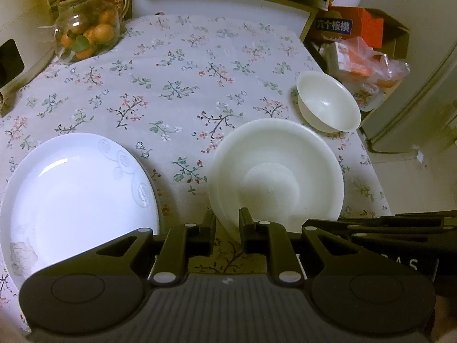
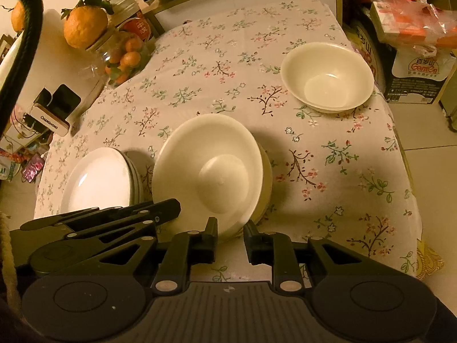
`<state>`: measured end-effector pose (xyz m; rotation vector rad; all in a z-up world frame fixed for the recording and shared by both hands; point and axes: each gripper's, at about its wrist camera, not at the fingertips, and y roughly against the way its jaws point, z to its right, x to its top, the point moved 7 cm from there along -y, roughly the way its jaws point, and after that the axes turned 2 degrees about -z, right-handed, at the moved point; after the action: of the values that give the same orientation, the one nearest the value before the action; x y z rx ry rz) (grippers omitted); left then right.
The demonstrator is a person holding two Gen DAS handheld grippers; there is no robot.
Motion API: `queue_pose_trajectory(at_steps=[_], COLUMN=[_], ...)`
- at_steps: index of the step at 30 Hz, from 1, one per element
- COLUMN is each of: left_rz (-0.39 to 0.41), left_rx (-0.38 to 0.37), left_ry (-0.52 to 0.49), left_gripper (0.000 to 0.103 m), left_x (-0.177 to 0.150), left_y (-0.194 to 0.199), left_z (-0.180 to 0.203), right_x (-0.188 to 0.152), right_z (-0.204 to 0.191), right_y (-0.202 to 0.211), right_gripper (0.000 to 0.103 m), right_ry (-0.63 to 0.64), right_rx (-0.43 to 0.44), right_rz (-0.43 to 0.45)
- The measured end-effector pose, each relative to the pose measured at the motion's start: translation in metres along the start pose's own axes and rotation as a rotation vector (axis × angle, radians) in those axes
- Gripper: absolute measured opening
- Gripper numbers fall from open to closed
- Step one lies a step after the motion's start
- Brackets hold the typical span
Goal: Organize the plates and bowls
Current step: 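Carry the cream bowl with both grippers and lower it into the white bowl, then open both grippers and lift them off the bowl rim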
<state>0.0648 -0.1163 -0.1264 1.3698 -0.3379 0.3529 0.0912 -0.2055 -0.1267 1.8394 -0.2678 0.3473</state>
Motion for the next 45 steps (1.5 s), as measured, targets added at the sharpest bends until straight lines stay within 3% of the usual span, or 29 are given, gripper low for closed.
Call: queue_pose_trajectory(at_steps=[4, 25, 45], left_rz=[-0.008, 0.010, 0.094], left_rx=[-0.010, -0.031, 0.030], left_ry=[0.001, 0.015, -0.001], left_gripper=[0.016, 0.024, 0.038], left_x=[0.000, 0.006, 0.026], left_y=[-0.002, 0.003, 0.019], left_z=[0.000, -0.002, -0.007], right_x=[-0.001, 0.004, 0.020], right_z=[0.001, 0.011, 0.021], right_y=[-0.003, 0.001, 0.015], right_gripper=[0.027, 0.032, 0.038], right_ry=[0.001, -0.028, -0.036], right_rx=[-0.006, -0.015, -0.029], right_rz=[-0.007, 0.009, 0.084])
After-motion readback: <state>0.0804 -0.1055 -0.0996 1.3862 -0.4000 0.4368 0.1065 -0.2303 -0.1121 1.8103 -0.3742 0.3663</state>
